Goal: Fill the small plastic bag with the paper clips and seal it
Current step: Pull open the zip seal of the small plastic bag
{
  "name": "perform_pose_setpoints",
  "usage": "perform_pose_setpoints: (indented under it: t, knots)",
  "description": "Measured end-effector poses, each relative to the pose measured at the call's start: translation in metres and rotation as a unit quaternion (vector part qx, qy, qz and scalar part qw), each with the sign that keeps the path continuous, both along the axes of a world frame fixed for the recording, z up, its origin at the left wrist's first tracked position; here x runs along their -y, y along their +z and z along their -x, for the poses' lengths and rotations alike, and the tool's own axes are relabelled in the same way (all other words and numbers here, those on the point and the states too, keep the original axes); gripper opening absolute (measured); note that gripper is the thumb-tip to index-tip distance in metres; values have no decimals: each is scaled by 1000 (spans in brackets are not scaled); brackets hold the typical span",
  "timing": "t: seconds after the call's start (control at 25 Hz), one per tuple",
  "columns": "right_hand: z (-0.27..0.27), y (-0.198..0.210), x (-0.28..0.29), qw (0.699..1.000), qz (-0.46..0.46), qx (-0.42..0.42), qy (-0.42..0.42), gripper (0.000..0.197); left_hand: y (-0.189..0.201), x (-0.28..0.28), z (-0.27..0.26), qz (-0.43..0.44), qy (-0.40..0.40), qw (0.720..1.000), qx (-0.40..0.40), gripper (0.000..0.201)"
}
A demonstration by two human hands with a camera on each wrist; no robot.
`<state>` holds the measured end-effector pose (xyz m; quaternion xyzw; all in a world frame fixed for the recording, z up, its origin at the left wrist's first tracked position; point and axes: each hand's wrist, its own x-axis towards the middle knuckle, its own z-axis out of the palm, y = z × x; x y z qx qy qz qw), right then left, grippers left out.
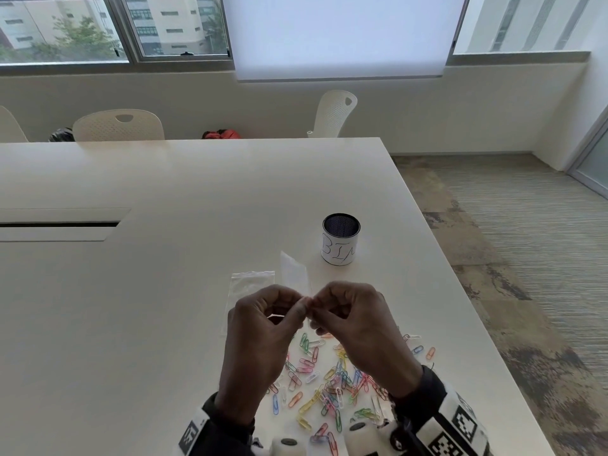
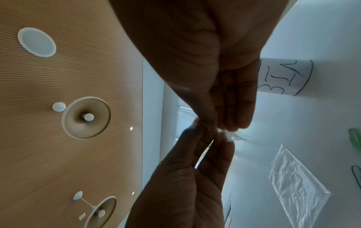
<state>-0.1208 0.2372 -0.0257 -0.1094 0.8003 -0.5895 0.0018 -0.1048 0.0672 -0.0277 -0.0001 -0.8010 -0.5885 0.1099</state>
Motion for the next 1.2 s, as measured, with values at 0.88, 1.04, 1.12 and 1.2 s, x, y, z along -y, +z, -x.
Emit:
perform_pose_setpoints:
  t: [0.88, 1.04, 1.12, 1.2]
  knots:
    - [4, 3, -2, 993, -101, -43, -36, 11, -3, -3, 0, 169, -55, 983, -42, 21]
    - [4, 1, 2, 994, -77, -65, -44, 10, -5, -5, 0, 188, -64, 979, -50, 19]
    - [3, 0, 3, 995, -72, -60, -35, 13, -5, -8, 0, 175, -45, 982, -51, 17]
    - [3, 0, 2, 996, -75, -50, -28, 14, -7, -10, -2, 175, -21, 983, -56, 19]
